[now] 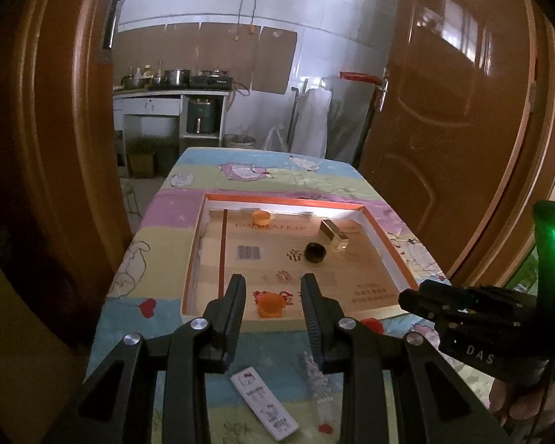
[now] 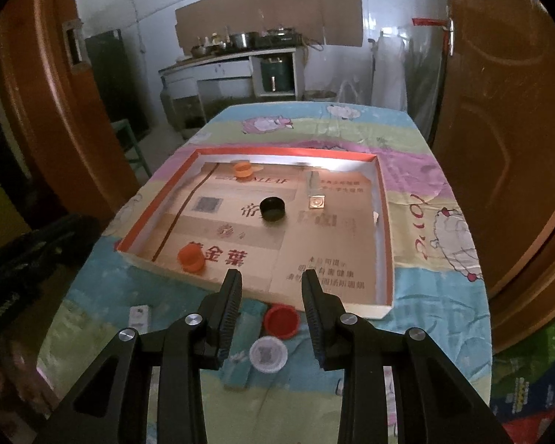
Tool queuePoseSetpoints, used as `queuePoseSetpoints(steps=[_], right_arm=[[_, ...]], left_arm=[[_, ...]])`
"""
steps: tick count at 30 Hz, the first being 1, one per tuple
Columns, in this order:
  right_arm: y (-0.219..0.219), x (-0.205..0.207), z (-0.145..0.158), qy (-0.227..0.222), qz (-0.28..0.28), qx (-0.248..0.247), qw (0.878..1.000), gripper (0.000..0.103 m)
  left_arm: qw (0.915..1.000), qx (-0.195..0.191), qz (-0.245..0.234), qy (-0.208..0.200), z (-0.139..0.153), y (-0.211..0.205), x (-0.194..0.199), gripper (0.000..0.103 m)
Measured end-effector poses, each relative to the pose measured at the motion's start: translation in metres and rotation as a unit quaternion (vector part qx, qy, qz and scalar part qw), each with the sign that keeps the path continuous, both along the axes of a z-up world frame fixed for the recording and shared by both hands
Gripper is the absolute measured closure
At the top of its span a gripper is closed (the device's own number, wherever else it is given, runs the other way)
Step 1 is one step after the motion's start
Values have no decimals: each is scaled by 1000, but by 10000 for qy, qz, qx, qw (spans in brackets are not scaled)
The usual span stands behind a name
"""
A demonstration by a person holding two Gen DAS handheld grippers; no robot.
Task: Organize rigid objects
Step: 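Move both tools back from the tray toward the items on the tablecloth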
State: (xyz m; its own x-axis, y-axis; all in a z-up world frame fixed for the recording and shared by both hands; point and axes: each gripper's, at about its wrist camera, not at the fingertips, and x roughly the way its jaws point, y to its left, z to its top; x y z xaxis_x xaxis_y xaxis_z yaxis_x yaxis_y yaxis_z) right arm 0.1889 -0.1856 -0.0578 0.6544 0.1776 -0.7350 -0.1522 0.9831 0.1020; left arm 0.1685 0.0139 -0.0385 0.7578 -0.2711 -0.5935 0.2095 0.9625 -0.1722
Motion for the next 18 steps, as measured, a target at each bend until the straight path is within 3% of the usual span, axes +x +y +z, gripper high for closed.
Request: queuePoseSetpoints(steps=[18], right_arm=[[17,-76,12,-174,120,107,9997,68]], left_arm=[[9996,54,93,-271,4,1,-69,72]])
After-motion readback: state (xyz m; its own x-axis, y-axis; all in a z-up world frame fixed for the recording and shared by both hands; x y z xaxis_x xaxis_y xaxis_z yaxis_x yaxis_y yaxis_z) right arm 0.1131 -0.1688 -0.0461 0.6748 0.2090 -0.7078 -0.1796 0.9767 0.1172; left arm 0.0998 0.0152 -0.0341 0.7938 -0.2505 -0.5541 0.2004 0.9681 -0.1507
